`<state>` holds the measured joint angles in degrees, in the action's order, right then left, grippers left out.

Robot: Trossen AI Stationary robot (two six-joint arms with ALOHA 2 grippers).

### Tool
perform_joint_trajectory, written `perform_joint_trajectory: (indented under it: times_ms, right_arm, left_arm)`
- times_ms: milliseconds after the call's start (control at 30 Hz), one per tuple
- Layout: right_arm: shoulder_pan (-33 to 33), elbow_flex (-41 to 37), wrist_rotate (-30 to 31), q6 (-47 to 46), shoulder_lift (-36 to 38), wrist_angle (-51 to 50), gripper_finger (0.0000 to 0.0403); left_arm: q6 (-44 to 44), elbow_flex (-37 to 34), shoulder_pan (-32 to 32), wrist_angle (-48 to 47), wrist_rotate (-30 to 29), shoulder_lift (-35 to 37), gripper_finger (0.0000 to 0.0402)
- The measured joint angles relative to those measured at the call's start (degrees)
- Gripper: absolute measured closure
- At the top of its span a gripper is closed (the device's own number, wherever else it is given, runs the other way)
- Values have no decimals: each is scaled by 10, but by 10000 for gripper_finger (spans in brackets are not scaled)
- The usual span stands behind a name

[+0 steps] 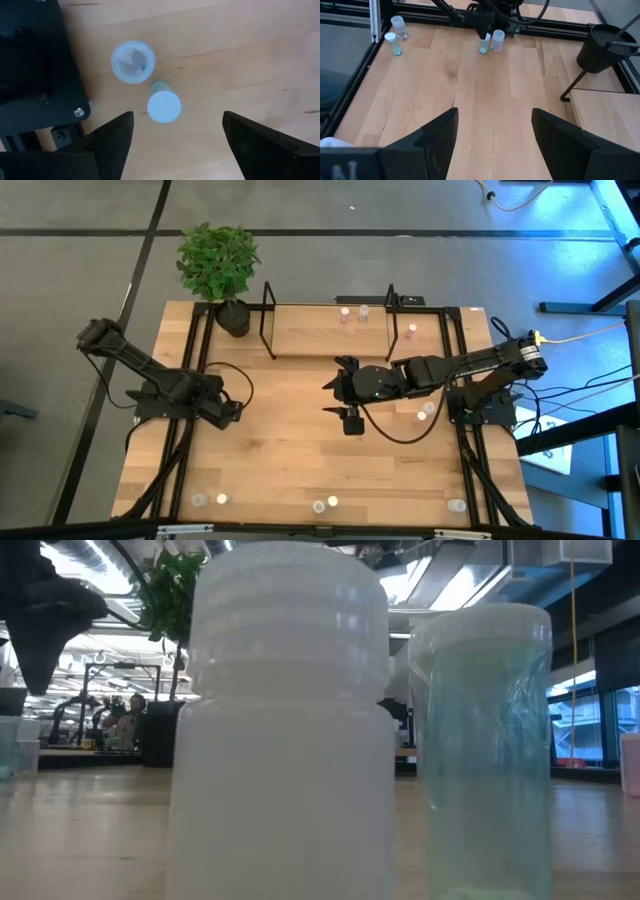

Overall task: Pick and place medicine bottles onto shelf by color
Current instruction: Put the top blue medicine bottle on the shelf

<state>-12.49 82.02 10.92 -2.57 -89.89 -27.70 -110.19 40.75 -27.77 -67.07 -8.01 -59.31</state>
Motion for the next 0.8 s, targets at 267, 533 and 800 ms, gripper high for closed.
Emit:
perform_joint_trajectory:
  times_ms: [267,533,800]
  right_arm:
    - [0,0,0,0,0,1,148]
    - [0,0,0,0,0,1,148]
    - [0,0,0,0,0,2,148]
  left_arm:
    - [12,0,0,38,-7,-52,102]
    - [8,0,0,37,-7,-83,102]
    - [4,0,0,39,-19,-83,102]
